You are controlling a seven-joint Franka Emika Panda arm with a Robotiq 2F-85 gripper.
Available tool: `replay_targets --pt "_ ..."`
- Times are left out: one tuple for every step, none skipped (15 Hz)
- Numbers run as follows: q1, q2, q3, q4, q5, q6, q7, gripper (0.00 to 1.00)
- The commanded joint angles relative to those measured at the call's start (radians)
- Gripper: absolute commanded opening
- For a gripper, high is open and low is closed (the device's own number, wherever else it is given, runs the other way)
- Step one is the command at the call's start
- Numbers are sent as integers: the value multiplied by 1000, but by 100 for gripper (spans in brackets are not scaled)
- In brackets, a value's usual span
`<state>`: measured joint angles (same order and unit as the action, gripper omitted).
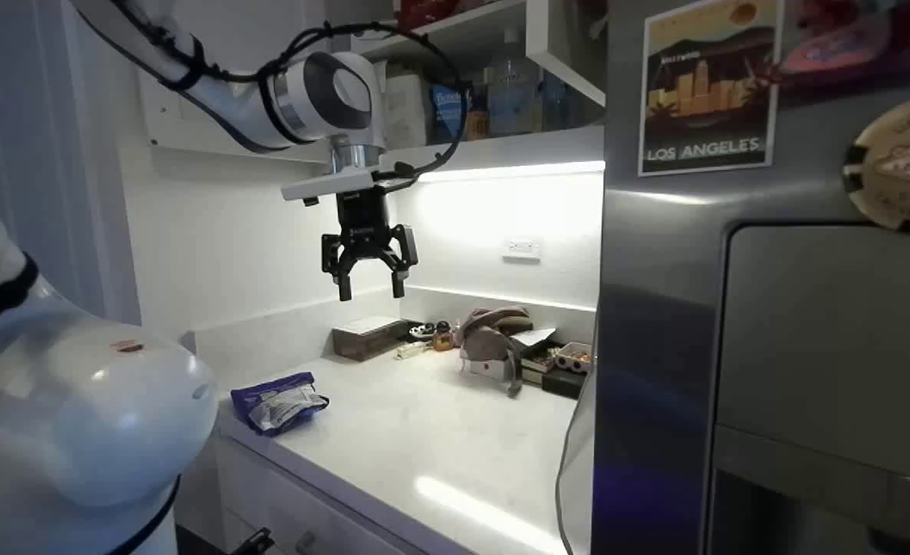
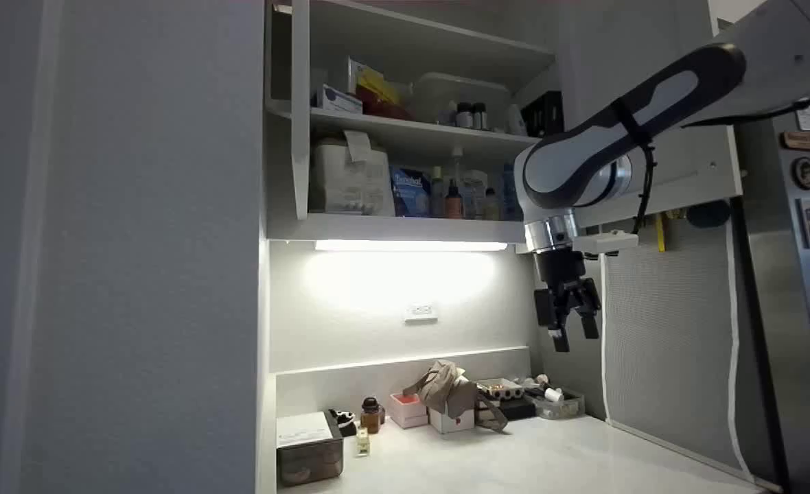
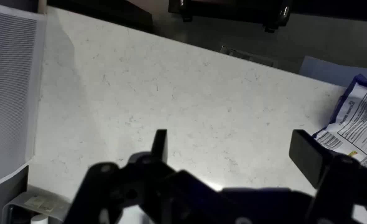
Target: Close the top cabinet doors
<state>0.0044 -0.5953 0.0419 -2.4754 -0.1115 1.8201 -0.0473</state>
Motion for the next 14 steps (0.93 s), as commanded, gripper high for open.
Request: replay_targets --pt "9 1 -8 2 -4 -3 4 100" --pt "9 1 -8 2 -4 -3 4 100" --pt "9 1 -8 2 -4 -3 4 100" --pt "9 1 -8 2 -4 -3 4 100" --pt "9 1 -8 2 -4 -3 4 100" --pt "9 1 -8 2 -4 -3 4 100" --pt "10 -8 2 58 -16 -21 5 100" --pt "16 -22 10 89 -17 -30 7 100" --pt "25 -36 26 127 -23 -49 9 100" --pt "33 -45 38 165 -24 -62 11 100" --pt "41 -58 53 206 -29 -73 15 100" --pt "47 -66 66 248 -37 -91 12 100" --pt "57 -77 79 292 -39 -113 9 100" --pt "63 -90 94 323 -47 -125 9 100"
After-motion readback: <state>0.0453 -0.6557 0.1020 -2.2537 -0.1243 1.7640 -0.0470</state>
